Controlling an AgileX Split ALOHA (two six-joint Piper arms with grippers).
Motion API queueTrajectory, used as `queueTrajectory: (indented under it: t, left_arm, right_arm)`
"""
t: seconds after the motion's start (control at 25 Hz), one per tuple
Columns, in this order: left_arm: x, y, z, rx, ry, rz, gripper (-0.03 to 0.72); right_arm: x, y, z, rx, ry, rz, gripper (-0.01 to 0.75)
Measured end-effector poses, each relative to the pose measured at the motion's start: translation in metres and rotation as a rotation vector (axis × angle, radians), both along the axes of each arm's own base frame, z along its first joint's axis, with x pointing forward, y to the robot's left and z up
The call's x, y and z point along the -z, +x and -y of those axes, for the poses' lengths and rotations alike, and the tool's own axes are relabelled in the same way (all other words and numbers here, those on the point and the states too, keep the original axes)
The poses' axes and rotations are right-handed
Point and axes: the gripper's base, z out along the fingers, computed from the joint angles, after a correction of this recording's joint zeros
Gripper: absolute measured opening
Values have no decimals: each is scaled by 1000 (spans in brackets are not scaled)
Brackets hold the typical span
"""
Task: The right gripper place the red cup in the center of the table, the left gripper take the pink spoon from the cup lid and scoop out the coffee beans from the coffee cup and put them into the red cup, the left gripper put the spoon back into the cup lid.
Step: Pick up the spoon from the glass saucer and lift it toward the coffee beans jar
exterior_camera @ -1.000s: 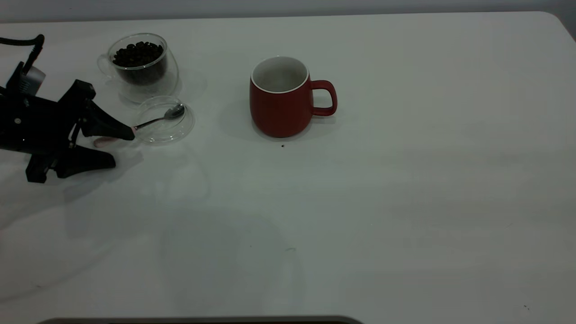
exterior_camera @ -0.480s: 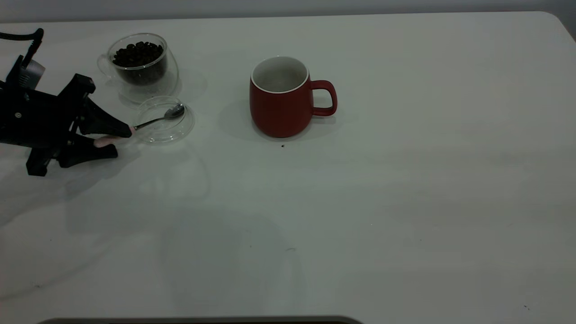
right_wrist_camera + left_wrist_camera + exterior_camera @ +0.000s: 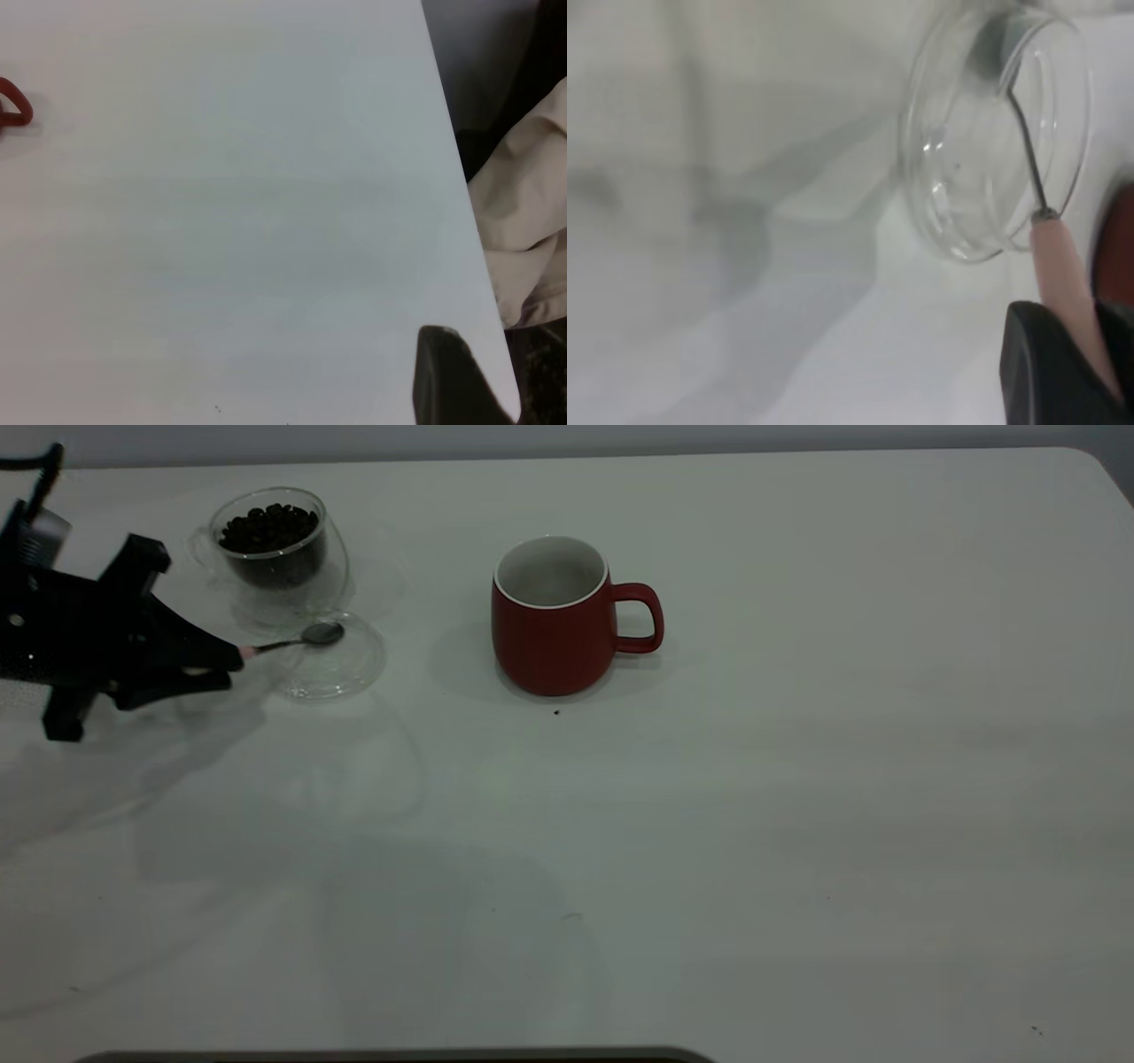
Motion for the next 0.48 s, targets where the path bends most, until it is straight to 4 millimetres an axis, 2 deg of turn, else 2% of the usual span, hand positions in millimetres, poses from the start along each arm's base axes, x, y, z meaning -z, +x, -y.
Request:
queueTrajectory:
  t: [0.2, 0.48]
  left_arm:
    - [-17, 3, -6, -29, 13, 1, 122]
    - [-25, -3, -4, 20, 4, -65, 122]
  right_arm:
    - [0, 0, 0, 0, 0, 0, 239]
    - [0, 0, 0, 0, 0, 0, 239]
